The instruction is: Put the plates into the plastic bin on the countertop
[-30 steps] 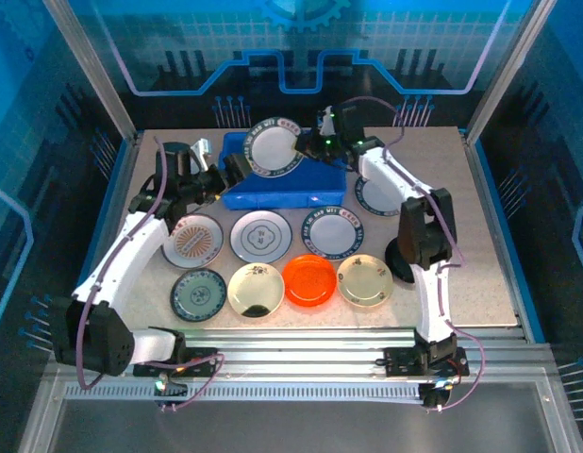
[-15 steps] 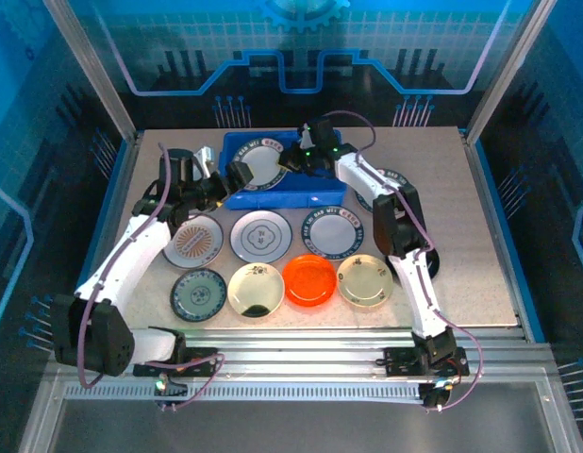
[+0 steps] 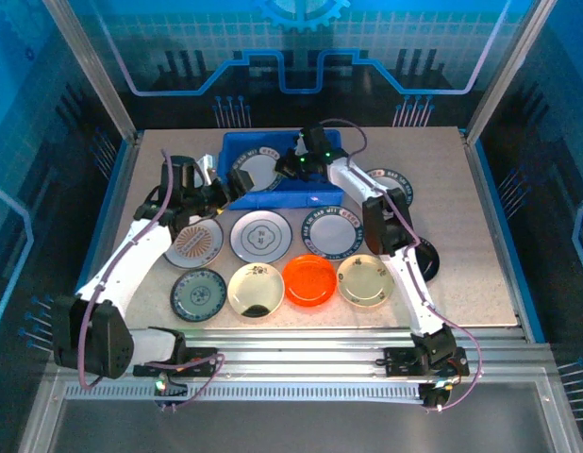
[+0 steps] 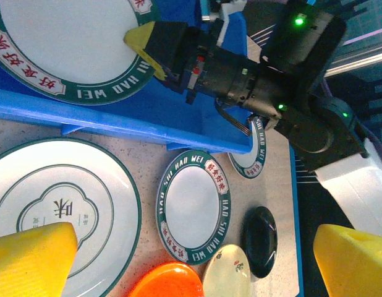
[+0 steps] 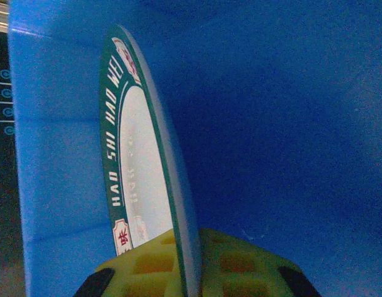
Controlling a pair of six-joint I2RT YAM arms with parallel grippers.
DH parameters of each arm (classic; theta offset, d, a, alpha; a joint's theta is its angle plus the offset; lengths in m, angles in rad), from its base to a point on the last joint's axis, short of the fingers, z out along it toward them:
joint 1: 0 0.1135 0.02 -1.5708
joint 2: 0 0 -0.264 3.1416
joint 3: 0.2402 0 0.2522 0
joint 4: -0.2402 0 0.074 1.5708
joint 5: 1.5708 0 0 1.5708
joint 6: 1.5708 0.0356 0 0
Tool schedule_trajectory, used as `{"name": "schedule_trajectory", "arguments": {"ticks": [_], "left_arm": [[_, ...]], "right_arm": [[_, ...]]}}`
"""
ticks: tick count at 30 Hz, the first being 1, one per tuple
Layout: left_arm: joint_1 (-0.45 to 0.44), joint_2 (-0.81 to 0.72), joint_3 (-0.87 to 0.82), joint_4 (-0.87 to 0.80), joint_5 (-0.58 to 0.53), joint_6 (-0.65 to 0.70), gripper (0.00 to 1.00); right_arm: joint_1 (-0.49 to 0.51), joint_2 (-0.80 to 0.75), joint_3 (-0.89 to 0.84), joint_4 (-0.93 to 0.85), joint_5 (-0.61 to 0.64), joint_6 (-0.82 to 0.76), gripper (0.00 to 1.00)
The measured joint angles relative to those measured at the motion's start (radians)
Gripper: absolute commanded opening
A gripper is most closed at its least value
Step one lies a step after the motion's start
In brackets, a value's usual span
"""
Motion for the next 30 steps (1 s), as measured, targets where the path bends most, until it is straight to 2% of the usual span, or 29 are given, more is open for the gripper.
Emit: {"name": "schedule_trajectory", "arguments": {"ticks": [3, 7, 14, 20, 26, 30], "left_arm": [[0.000, -0.003, 0.000, 0.000, 0.000, 0.013, 0.99], [0.000, -0.003, -0.002, 0.000, 0.000, 0.018, 0.99], [0.000, -0.003, -0.008, -0.007, -0.001, 0.021, 0.99], [0.000, -0.003, -0.008, -0.007, -0.009, 0.038, 0.99], [0.000, -0.005, -0.008, -0.007, -0.020, 0.040, 1.00], [0.004, -0.031, -0.009, -0.010, -0.038, 0.039, 0.99]], "right_arm": [[0.001, 0.020, 0.013, -0.003, -0.011, 0.010, 0.21], [0.005, 0.023, 0.019, -0.007, -0.018, 0.017, 0.27], [0.007, 0.023, 0.029, -0.048, -0.005, -0.018, 0.54], [0.006, -0.009, 0.013, -0.108, 0.036, -0.074, 0.68], [0.002, -0.116, -0.008, -0.158, 0.077, -0.131, 0.70], [-0.011, -0.223, -0.029, -0.186, 0.100, -0.181, 0.58]]}}
